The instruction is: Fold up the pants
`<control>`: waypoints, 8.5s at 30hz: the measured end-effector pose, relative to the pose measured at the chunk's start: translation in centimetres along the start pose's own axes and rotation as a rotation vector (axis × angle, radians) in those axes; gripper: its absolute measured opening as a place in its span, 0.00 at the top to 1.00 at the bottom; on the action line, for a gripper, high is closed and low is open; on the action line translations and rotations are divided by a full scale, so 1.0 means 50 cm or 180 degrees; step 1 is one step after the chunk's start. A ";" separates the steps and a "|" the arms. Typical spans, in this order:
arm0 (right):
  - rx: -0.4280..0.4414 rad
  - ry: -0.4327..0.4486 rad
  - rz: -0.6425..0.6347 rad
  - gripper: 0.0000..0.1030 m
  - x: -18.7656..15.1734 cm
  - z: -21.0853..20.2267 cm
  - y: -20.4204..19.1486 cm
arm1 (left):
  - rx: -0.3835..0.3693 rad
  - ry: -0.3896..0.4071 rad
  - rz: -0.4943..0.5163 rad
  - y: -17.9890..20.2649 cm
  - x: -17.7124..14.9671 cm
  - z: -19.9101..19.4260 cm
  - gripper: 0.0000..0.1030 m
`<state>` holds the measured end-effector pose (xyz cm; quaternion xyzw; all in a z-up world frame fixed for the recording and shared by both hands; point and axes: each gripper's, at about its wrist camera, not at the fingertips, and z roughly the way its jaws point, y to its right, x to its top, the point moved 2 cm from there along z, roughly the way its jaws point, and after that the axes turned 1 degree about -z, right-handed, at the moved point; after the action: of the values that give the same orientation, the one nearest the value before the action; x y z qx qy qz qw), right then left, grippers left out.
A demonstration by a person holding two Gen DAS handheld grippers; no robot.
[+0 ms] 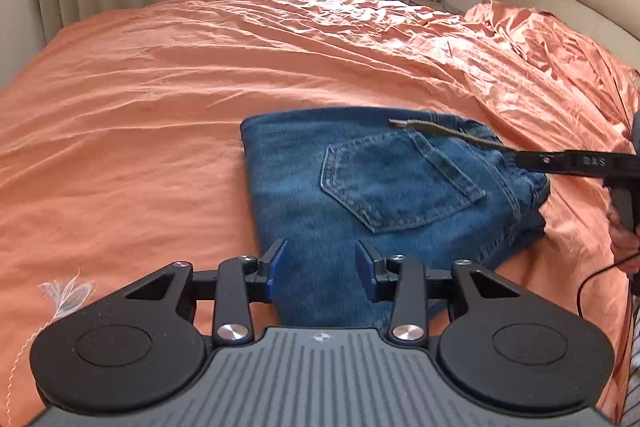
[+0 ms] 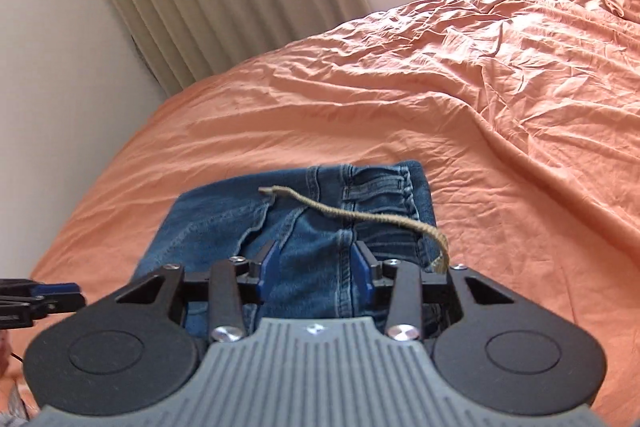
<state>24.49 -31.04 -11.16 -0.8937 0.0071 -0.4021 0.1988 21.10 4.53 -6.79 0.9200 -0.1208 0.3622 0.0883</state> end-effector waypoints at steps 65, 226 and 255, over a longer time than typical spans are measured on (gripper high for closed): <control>-0.0752 -0.0015 -0.0829 0.65 0.046 0.000 -0.042 | 0.0074 0.0406 -0.0744 -0.028 0.089 0.107 0.58; 0.0155 -0.0565 -0.1692 0.58 -0.025 0.339 -0.555 | 0.0909 -0.0480 -0.0652 -0.476 -0.042 -0.011 0.83; 0.0462 0.0844 -0.1525 0.21 -0.120 -0.302 -0.634 | 0.1478 0.1240 -0.0300 -0.069 -0.033 -0.503 0.06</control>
<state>4.89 -6.10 4.99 -0.7929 -0.2072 -0.5505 0.1590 4.70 14.39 9.98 0.8334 0.0272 0.5453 -0.0862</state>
